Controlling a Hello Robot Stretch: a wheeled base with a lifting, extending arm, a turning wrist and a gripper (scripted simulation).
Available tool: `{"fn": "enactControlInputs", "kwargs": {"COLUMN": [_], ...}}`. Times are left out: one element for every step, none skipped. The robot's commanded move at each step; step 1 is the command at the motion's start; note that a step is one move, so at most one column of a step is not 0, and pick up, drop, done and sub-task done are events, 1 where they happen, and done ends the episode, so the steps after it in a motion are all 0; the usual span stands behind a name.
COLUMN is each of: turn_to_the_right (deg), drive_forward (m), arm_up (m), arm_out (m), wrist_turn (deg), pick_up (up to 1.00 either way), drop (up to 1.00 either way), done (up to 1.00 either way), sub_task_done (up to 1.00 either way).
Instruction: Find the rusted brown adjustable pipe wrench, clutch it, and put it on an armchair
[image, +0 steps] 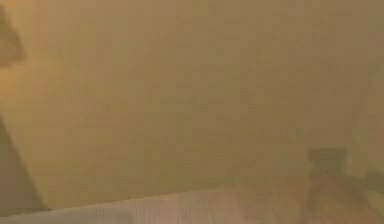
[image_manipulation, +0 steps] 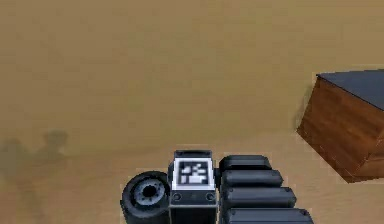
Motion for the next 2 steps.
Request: {"fn": "enactControlInputs", "kwargs": {"turn_to_the_right": [-27.0, 45.0], "drive_forward": [0.00, 0.00], "arm_up": [0.00, 0.00], "arm_out": [0.00, 0.00], "wrist_turn": [0.0, 0.0], "pick_up": [0.00, 0.00], "drop": [0.00, 0.00], "done": [0.00, 0.00], "sub_task_done": [0.00, 0.00]}}
